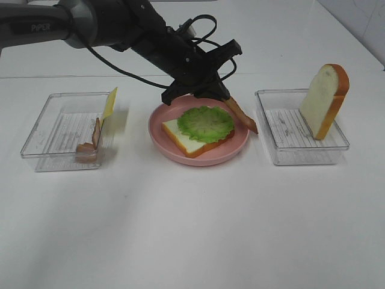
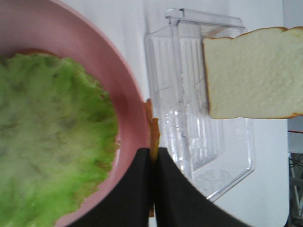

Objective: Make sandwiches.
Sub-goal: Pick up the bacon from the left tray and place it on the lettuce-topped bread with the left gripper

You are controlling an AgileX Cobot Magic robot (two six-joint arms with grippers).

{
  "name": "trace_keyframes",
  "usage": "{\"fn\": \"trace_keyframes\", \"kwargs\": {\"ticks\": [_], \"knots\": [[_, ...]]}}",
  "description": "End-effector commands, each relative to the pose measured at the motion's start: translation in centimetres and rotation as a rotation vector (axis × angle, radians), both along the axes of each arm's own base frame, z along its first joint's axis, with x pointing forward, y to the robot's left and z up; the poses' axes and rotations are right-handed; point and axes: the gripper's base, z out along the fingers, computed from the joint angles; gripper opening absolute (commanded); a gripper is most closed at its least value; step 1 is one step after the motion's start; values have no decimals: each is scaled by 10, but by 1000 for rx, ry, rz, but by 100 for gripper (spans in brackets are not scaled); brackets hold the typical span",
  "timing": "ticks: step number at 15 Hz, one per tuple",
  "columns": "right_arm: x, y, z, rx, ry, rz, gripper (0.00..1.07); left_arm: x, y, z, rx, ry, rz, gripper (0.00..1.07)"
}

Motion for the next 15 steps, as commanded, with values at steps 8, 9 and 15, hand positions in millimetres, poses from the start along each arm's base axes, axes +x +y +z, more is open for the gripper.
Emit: {"fn": "trace_keyframes", "kwargs": {"ticks": [8, 9, 15], "knots": [[-4, 0, -1, -4, -38, -3, 81, -1, 21, -15, 281, -19, -106, 0], [-4, 0, -1, -4, -38, -3, 81, -1, 23, -16, 310, -25, -114, 0], [-4, 0, -1, -4, -38, -3, 81, -2, 26, -15, 361, -14, -126, 66]]}}
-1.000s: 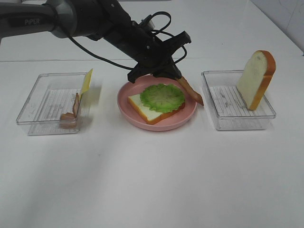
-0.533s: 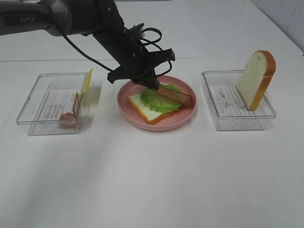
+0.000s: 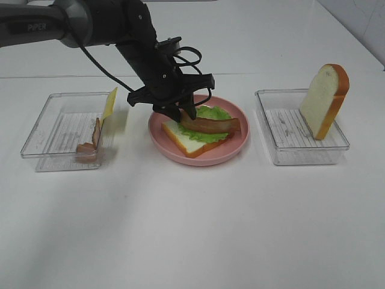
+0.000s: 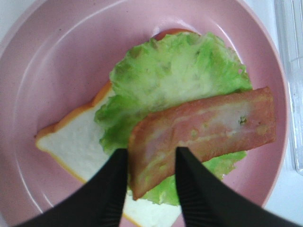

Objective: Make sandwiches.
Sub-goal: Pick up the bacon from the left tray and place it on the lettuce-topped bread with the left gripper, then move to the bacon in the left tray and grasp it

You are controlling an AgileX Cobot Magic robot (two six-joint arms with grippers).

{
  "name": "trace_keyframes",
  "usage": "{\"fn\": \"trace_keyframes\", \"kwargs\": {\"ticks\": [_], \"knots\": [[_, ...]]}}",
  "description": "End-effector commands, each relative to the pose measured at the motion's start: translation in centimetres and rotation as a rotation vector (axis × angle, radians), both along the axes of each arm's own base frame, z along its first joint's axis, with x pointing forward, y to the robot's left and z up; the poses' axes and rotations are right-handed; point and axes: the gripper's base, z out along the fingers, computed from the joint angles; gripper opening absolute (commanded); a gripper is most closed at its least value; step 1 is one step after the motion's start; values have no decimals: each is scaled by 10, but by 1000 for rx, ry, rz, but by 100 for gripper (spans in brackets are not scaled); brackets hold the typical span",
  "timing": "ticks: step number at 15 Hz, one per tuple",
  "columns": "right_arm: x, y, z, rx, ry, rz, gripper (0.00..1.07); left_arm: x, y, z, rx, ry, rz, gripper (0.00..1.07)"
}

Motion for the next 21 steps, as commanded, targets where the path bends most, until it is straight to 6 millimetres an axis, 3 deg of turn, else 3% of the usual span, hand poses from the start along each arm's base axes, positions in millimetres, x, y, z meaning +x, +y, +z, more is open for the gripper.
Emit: {"fn": "trace_keyframes", "kwargs": {"ticks": [1, 2, 3, 4, 6, 7, 8, 10, 11, 12, 16, 21], "knots": [[-4, 0, -1, -4, -38, -3, 81, -1, -1, 6, 13, 10, -17, 77], [-4, 0, -1, -4, -38, -3, 81, -1, -2, 14, 17, 13, -47, 93], [-4, 0, -1, -4, -38, -3, 81, -1, -5, 47, 27, 8, -138, 102], [-4, 0, -1, -4, -38, -3, 81, -2, -4, 55, 38, 13, -164, 102], [-4, 0, -1, -4, -38, -3, 81, -5, -1, 99, 79, -19, -224, 102], [-4, 0, -1, -4, -38, -3, 81, -8, 3, 131, 75, -96, -204, 102], [-4, 0, -1, -5, -38, -3, 81, -11, 7, 149, 80, -133, -188, 102], [-4, 0, -1, -4, -38, -3, 81, -18, 16, 160, 129, -155, -180, 102], [-4, 0, -1, -4, -38, -3, 81, -21, 19, 161, 150, -150, -178, 102], [-4, 0, -1, -4, -38, -3, 81, -39, 36, 161, 239, -105, -176, 102], [-4, 0, -1, -4, -38, -3, 81, -77, 66, 153, 366, 2, -128, 101], [-4, 0, -1, -4, -38, -3, 81, -85, 75, 115, 425, 91, -101, 101]]}}
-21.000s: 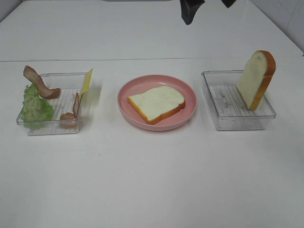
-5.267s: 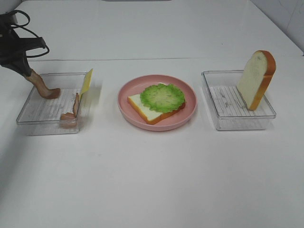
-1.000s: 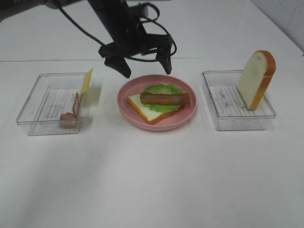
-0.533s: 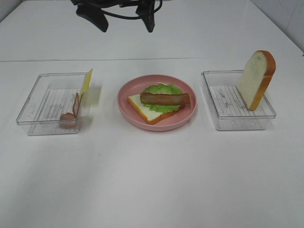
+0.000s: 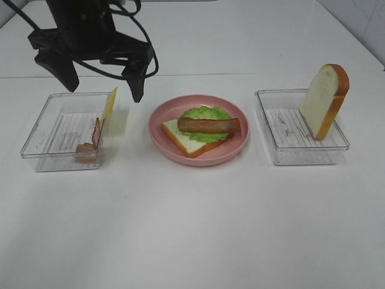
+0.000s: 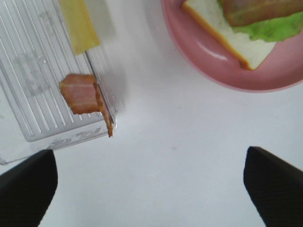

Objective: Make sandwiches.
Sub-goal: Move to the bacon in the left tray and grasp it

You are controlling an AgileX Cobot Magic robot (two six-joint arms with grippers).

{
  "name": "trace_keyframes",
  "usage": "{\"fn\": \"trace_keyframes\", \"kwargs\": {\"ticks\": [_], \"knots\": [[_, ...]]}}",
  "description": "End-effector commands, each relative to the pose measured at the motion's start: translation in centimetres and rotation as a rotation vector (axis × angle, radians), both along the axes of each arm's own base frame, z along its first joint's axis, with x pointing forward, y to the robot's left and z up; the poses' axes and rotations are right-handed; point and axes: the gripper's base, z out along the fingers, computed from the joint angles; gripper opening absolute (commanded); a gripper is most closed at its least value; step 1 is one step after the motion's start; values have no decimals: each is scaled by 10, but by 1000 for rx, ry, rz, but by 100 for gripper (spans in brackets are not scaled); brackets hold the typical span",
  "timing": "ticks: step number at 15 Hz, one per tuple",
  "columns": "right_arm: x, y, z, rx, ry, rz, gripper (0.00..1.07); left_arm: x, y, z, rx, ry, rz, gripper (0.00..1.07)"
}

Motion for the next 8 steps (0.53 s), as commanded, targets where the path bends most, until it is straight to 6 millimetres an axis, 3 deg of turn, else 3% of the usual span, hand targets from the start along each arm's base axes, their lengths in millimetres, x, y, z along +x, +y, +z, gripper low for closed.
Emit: {"fn": "trace_keyframes", "kwargs": {"ticks": [1, 4, 8], "knots": [[-4, 0, -1, -4, -38, -3, 81, -5, 11, -11, 62, 67, 22, 101], [-4, 0, -1, -4, -38, -3, 81, -1, 44, -33, 76, 141, 120, 100], [-4, 0, -1, -4, -38, -3, 81, 13, 45, -36, 6, 23, 185, 100]]}}
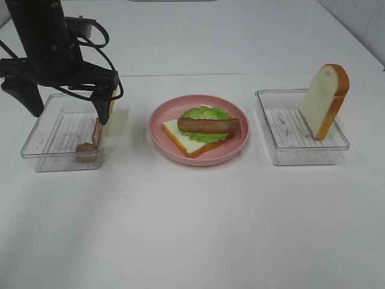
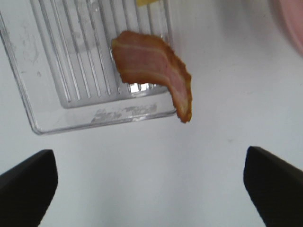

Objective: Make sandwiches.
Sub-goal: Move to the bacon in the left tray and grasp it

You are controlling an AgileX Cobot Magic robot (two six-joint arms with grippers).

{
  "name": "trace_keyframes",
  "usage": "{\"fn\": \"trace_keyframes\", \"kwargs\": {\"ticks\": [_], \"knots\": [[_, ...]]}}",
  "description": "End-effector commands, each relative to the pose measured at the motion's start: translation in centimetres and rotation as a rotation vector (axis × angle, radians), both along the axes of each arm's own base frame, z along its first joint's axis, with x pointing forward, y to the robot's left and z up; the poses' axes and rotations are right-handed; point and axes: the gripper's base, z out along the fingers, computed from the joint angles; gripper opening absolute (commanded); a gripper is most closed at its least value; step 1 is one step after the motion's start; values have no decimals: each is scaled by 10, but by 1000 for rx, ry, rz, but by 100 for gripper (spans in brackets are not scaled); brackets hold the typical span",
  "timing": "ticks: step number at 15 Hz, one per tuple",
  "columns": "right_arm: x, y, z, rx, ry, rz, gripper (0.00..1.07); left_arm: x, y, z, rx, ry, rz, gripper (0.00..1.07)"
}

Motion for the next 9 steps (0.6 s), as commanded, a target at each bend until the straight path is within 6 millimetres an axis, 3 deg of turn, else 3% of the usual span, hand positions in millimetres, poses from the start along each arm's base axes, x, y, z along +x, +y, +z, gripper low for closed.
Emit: {"fn": "trace_keyframes", "kwargs": {"ticks": [1, 4, 9], "knots": [[-4, 0, -1, -4, -38, -3, 81, 5, -2, -2, -38, -51, 51, 100], [-4, 0, -1, -4, -38, -3, 81, 12, -7, -30, -37, 1, 83, 99], [-4, 0, -1, -4, -38, -3, 81, 21, -13, -55, -72, 3, 112, 98]]}}
